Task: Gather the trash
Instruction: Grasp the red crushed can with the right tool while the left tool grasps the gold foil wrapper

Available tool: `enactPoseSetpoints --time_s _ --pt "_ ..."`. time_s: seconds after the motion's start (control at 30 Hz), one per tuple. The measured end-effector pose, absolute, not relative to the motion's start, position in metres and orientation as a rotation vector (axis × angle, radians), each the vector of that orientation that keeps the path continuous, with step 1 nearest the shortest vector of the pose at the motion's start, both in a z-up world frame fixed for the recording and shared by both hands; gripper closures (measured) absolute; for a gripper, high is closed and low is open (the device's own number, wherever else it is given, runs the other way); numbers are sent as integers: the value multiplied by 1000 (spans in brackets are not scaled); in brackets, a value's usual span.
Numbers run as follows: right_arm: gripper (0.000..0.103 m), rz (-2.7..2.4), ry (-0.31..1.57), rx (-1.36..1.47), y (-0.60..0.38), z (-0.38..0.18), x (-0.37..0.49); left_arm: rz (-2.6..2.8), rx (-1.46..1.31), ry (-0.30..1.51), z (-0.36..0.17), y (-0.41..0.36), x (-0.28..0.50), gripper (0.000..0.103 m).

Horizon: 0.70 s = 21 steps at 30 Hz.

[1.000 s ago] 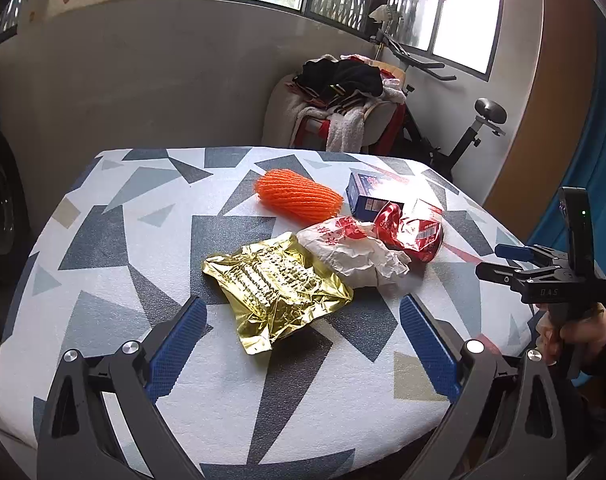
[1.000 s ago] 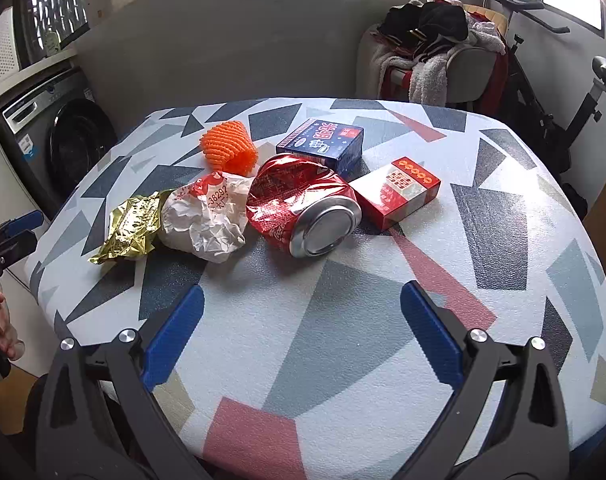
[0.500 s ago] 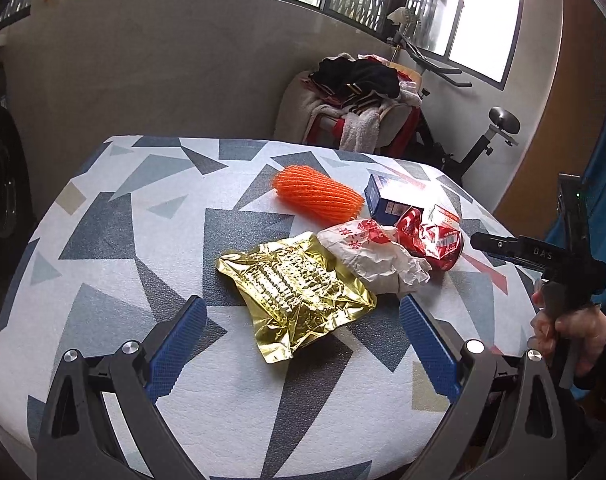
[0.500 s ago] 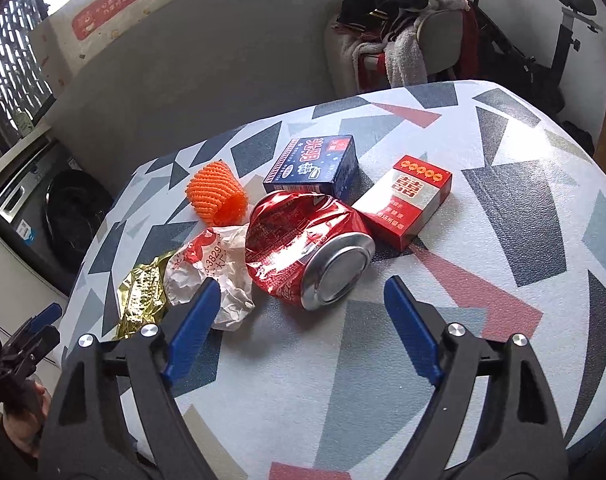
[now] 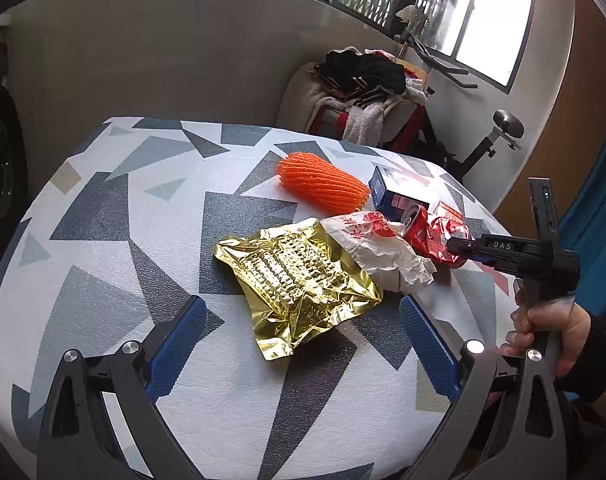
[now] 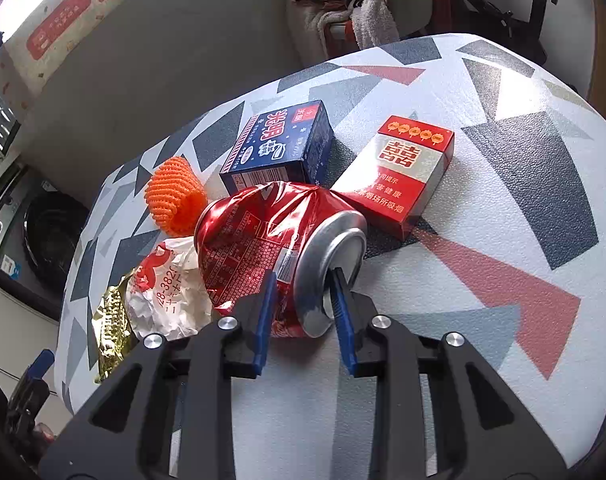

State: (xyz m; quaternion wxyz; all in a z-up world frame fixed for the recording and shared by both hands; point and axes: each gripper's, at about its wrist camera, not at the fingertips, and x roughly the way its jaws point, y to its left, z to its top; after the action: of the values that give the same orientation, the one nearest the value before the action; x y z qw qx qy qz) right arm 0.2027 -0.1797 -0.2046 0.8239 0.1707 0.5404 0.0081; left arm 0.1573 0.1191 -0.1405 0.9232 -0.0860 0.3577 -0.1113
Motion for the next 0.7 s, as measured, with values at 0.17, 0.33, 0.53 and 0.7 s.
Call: enactPoseSetpoints --time_s 0.17,0.33,0.53,0.7 --pt "75 27 1154 286 -198 -201 194 -227 -210 744 -145 123 162 8" --pt "72 3 1147 313 -208 -201 199 -225 -278 769 -152 126 169 8" --pt "78 11 1098 338 -211 -198 197 -220 -419 818 -164 137 178 9" --pt "79 25 1029 315 -210 -182 187 -219 -530 841 -175 141 188 16"
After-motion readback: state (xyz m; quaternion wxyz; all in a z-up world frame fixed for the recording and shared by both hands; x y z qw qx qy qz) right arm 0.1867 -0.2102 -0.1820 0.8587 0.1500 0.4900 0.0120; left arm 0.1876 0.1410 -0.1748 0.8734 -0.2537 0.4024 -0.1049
